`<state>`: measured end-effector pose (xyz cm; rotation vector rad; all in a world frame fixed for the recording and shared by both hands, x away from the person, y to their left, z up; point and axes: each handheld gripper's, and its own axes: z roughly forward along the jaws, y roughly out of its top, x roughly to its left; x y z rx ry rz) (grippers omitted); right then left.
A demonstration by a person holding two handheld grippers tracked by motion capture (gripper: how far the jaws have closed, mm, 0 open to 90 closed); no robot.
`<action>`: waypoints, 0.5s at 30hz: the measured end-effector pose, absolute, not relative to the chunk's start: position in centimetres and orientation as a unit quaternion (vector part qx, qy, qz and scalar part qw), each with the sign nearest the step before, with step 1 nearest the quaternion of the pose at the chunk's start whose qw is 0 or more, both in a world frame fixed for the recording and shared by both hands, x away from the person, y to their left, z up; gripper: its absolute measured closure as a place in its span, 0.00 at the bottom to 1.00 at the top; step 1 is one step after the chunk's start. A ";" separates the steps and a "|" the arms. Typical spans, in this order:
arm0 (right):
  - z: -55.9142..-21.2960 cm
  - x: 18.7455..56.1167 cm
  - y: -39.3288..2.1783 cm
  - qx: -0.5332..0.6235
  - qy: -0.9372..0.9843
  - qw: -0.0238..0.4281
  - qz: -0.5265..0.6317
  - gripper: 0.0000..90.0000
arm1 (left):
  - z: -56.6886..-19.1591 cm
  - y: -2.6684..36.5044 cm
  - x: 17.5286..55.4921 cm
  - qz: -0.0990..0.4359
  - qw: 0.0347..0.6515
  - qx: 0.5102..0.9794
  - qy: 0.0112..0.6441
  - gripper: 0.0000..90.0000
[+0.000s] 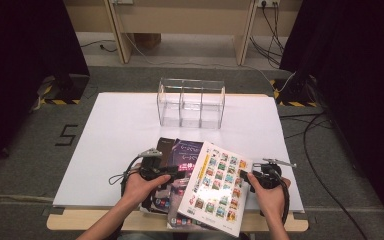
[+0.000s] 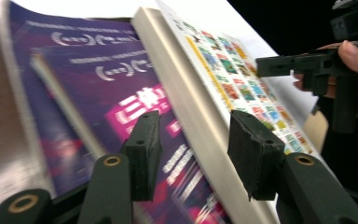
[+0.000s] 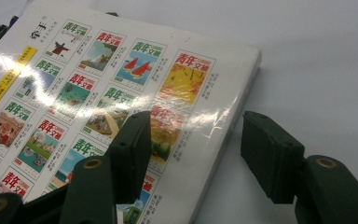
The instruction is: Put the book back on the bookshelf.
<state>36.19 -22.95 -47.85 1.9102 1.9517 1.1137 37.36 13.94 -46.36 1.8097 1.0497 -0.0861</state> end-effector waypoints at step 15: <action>-47.9 36.1 -22.2 0.651 0.654 0.096 0.372 0.45 | -47.4 10.1 39.2 -0.085 0.471 0.758 0.443 0.60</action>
